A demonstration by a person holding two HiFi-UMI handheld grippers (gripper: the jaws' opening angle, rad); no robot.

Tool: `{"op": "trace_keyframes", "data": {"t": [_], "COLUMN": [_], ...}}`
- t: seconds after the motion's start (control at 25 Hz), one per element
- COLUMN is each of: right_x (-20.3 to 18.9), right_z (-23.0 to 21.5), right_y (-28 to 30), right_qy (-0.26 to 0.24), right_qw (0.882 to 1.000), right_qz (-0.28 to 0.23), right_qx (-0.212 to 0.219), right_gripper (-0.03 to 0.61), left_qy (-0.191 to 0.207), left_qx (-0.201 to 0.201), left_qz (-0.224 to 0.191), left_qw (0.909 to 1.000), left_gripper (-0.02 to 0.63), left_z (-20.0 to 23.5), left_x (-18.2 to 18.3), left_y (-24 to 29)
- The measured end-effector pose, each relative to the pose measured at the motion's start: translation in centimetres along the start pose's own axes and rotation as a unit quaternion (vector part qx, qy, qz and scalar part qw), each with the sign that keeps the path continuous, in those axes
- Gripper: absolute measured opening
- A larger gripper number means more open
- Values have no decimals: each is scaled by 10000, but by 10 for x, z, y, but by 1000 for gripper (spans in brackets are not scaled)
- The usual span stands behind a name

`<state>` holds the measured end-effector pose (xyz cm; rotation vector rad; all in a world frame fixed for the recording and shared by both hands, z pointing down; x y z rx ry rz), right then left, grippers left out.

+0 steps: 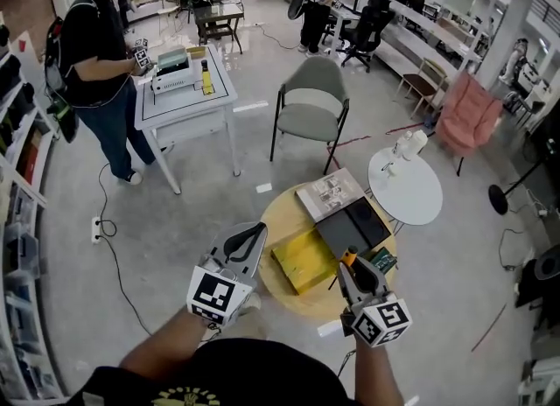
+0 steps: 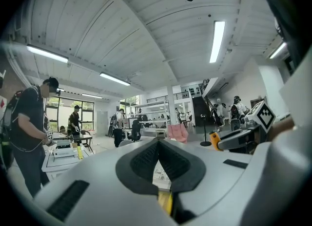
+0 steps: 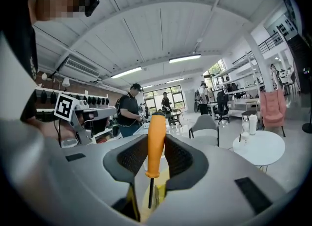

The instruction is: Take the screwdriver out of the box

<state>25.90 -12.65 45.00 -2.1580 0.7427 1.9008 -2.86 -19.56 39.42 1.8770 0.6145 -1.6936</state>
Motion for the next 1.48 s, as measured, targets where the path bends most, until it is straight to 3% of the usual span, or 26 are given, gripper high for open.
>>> {"op": "trace_keyframes", "data": {"t": [0.52, 1.08, 1.48], "right_x": [46, 33, 30], "right_z": [29, 23, 17], "right_y": [-45, -72, -71], "right_qy": [-373, -120, -46], "right_qw": [9969, 9970, 9972], "right_qz": [-590, -665, -628], "right_qx": [373, 370, 392], "right_gripper": [123, 123, 123], "left_qy": [-21, 42, -23], "left_qx": [-106, -57, -56], "left_qz": [133, 90, 171], "left_qw": [9999, 9999, 9998], "left_gripper": [12, 12, 12], "left_z": [-33, -67, -68], "left_x": [1, -1, -2], "left_y": [-23, -36, -28]}}
Point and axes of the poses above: the fingertips, and each gripper's own axes: y forward along the fingers, z to its left, x out of its top, the point moved 10 cm from there along -y, backward along the fingers, and after that the axes turned 2 degrees about -y, right-handed, at the moved point
